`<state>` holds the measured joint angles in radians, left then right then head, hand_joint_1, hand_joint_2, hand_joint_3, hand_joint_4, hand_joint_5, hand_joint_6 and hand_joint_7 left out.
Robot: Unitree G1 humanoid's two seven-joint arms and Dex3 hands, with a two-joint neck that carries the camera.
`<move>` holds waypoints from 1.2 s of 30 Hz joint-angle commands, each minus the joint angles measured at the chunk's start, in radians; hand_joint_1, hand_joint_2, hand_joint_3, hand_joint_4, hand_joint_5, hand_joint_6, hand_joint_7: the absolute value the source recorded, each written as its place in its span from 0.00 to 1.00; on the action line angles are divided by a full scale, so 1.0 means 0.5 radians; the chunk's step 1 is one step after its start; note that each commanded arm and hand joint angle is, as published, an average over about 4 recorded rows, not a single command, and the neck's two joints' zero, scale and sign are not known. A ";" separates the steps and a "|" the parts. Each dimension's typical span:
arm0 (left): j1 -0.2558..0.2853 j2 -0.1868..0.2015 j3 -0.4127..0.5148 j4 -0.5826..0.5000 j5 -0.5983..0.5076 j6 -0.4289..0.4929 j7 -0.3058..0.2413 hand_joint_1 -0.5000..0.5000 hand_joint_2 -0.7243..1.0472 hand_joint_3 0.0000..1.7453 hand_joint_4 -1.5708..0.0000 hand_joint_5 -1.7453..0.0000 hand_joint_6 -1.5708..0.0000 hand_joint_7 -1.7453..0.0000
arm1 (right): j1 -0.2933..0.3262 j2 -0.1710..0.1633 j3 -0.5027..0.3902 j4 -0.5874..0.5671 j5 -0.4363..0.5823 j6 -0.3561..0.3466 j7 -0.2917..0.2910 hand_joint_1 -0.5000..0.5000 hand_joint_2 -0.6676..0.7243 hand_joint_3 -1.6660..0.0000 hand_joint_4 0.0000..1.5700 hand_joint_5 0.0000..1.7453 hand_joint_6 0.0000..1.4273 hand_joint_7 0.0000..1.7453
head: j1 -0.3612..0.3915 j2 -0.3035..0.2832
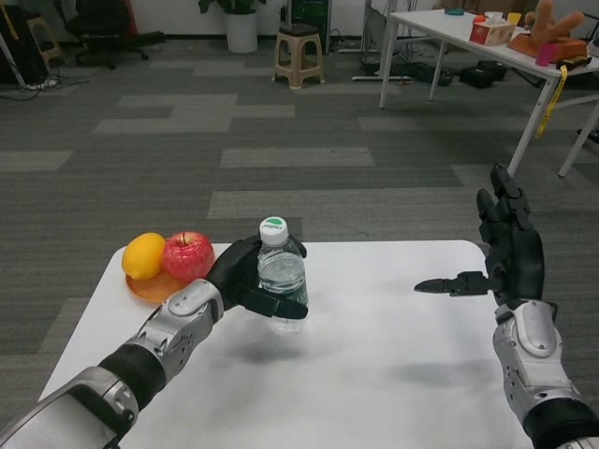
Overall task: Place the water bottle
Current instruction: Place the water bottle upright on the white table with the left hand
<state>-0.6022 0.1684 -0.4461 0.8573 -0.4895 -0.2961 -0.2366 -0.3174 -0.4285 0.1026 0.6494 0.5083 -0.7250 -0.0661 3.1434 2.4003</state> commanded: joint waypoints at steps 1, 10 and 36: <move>-0.081 -0.006 -0.050 0.110 -0.063 -0.107 0.031 1.00 0.85 0.20 0.65 0.00 0.32 0.12 | -0.010 -0.003 0.000 0.018 0.005 -0.010 -0.003 0.33 0.55 0.95 0.00 0.00 0.00 0.04 | 0.001 -0.005; -0.152 -0.038 -0.191 0.359 -0.112 -0.184 0.077 1.00 0.90 0.15 0.71 0.00 0.29 0.12 | -0.022 -0.002 0.006 0.045 0.005 -0.010 -0.003 0.33 0.55 0.95 0.00 0.00 0.00 0.04 | -0.006 -0.010; -0.142 -0.055 -0.458 0.553 -0.319 -0.178 0.074 0.73 1.00 0.10 0.76 0.00 0.33 0.04 | -0.016 0.006 0.016 0.016 0.005 -0.010 -0.003 0.33 0.55 0.95 0.00 0.00 0.00 0.04 | 0.016 0.011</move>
<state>-0.7023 0.1382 -0.6612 1.1055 -0.6578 -0.4098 -0.1978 -0.3174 -0.4282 0.1106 0.6676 0.5083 -0.7250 -0.0661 3.1504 2.4044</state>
